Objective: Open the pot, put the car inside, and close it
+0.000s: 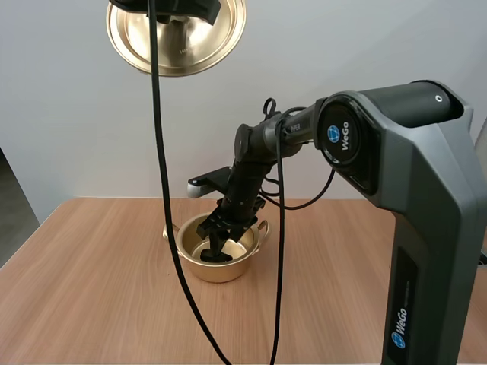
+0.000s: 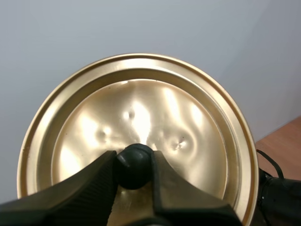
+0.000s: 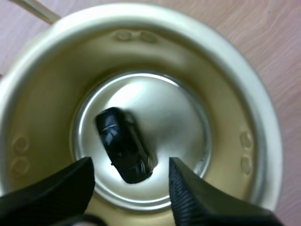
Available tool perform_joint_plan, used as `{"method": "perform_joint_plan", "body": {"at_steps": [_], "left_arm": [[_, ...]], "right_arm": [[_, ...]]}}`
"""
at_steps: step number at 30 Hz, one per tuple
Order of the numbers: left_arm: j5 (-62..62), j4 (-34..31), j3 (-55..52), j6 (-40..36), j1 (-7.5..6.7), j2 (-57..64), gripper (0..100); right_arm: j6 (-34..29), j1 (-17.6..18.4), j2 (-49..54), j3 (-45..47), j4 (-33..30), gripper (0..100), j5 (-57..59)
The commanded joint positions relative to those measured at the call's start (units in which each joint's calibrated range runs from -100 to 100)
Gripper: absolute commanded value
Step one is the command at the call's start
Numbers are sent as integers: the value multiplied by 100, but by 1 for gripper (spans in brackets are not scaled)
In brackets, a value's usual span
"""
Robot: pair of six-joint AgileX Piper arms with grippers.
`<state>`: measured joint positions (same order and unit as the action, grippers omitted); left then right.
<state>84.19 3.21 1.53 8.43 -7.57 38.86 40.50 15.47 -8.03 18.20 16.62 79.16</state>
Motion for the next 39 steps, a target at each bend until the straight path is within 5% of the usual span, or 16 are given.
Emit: {"method": "perform_joint_plan", "body": {"at_steps": [1, 7, 9, 11, 12, 18, 29, 39], "left_arm": [[38, 0, 7, -11, 4, -19, 0], [578, 341, -6, -11, 4, -177, 0], [761, 560, -6, -11, 4, -284, 0], [989, 698, -53, 22, 4, -432, 0], [1050, 724, -128, 57, 4, -511, 0], [671, 724, -1266, 140, 4, -765, 0], [-1447, 838, -3770, 378, 4, -1237, 0], [-1877, 1134, -4019, 619, 4, -2366, 0]], "right_arm": [[-5, -55, 188, -3, 23, 59, 19], [-157, -688, 1043, -3, -144, 54, 201], [-186, -1085, 1384, 10, -144, 36, 434], [-199, -1464, 1634, 10, -144, 3, 499], [-176, -1664, 1759, 10, -114, 0, 499], [-102, -2338, 2313, 10, 234, 0, 396], [-249, -2346, 2906, 10, 352, 0, -404], [-229, -2346, 3077, 10, 452, 0, -495]]}}
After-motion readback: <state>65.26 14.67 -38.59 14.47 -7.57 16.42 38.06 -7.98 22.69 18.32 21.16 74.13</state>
